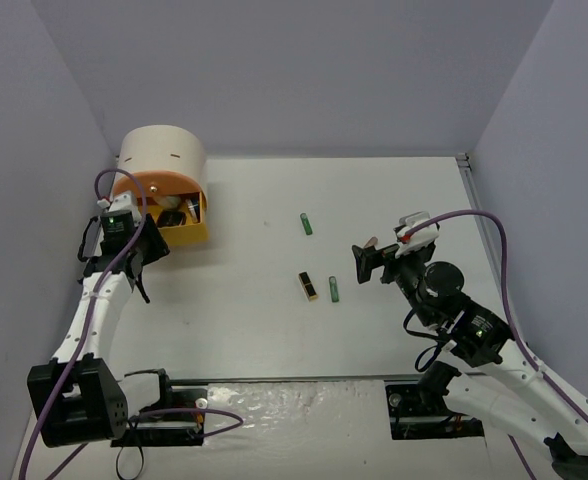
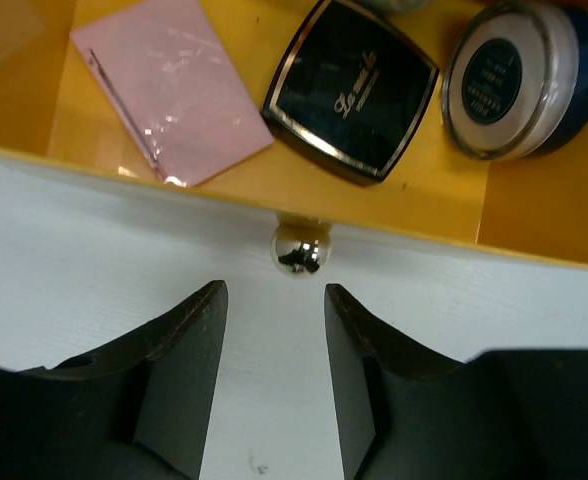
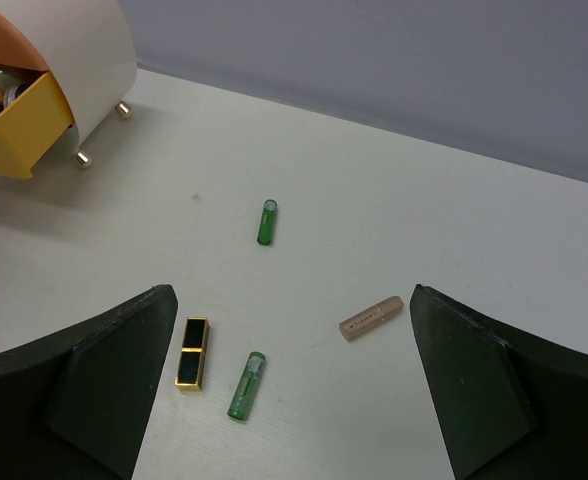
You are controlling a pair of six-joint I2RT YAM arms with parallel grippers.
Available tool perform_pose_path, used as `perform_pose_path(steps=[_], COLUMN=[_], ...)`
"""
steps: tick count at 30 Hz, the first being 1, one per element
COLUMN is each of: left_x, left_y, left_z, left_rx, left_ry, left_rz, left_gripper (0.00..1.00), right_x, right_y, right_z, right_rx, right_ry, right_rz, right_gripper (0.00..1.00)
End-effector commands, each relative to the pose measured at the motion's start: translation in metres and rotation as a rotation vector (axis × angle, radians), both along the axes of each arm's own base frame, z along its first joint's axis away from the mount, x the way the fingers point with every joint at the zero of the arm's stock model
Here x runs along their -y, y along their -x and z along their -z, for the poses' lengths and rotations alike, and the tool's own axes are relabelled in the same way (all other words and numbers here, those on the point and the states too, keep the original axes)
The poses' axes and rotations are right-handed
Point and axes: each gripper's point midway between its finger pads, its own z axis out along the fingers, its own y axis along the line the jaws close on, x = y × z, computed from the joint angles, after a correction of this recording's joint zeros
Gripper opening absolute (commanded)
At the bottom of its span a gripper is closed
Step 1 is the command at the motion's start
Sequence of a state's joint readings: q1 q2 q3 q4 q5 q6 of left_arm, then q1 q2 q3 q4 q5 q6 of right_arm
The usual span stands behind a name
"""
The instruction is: Organize the makeup
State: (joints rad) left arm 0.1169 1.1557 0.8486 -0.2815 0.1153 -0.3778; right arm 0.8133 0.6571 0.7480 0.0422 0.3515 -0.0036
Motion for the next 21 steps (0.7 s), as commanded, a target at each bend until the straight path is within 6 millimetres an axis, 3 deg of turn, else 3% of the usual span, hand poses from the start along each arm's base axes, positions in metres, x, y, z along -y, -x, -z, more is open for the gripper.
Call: perform_pose_path(steps=[1, 16, 21], left_x=[-0.004, 0.001, 0.005], left_y=[-0.040, -0.044, -0.046], left_z=[-0.046, -0.030, -0.034], left_rx=[0.199, 0.197, 0.213], left_ry=[-0.060, -0.033, -0.016], left_rz=[0.028, 0.032, 0.040], left_gripper=[0.35, 0.32, 0.20], right_x=[-0.001, 0.000, 0.000], right_y=[-0.004, -0.003, -0.003], right_z=[-0.020, -0.022, -0.021], right_rx=[0.062, 0.067, 0.065], right_ry=[-0.053, -0.057, -0.055], right_rz=[0.015, 0.018, 0.020], right_gripper=[1.00, 1.00, 1.00])
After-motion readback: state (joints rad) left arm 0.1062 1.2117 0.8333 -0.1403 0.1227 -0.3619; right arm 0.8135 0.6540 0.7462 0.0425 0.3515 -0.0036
